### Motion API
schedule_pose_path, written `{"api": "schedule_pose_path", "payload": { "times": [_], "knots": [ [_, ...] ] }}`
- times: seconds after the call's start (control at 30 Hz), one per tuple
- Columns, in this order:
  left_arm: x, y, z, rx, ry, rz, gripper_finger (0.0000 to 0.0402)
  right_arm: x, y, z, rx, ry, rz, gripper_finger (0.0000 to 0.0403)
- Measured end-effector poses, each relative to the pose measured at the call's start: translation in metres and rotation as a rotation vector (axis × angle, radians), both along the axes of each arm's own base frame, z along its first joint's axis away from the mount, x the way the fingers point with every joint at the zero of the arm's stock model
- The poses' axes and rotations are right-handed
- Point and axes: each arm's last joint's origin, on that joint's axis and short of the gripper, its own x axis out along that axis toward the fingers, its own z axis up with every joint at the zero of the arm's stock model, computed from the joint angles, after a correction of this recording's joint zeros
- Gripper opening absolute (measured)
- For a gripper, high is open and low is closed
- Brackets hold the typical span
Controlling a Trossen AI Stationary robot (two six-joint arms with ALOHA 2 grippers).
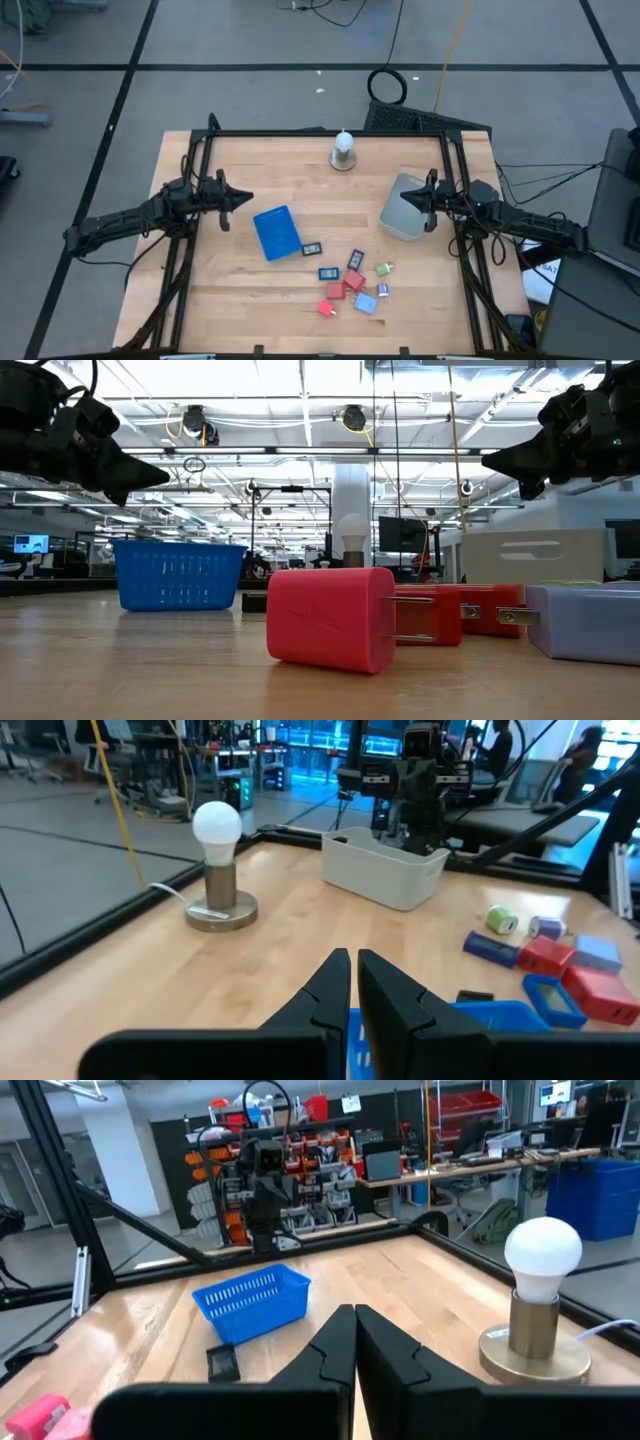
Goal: Pick & Place Office items
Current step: Put the green changer adapter into the gray bin
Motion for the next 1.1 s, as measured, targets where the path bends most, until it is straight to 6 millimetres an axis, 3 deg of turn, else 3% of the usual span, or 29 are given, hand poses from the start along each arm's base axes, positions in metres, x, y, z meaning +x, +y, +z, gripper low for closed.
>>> {"api": "schedule_pose_path", "payload": {
  "times": [0.3, 0.43, 0.57, 0.8, 0.97, 1.1],
  "knots": [
    [0.000, 0.000, 0.000, 0.000, 0.001, 0.005, 0.0024, 0.000, 0.000, 0.006, 0.000, -0.058, 0.004, 0.0000],
    [0.000, 0.000, 0.000, -0.004, 0.001, 0.005, 0.0024, 0.004, 0.003, 0.005, -0.006, -0.005, 0.074, 0.0000],
    [0.000, 0.000, 0.000, -0.022, -0.003, 0.007, 0.0024, 0.011, 0.009, 0.037, -0.050, 0.046, 0.167, 0.0000],
    [0.000, 0.000, 0.000, -0.004, 0.002, 0.016, 0.0024, 0.044, 0.024, 0.068, -0.083, 0.473, 0.274, 0.0000],
    [0.000, 0.000, 0.000, -0.050, -0.006, 0.018, 0.0024, 0.070, 0.043, 0.062, -0.084, 0.783, 0.338, 0.0000],
    [0.000, 0.000, 0.000, -0.055, -0.008, 0.017, 0.0024, 0.089, 0.062, 0.055, -0.064, 0.887, 0.398, 0.0015]
  ]
}}
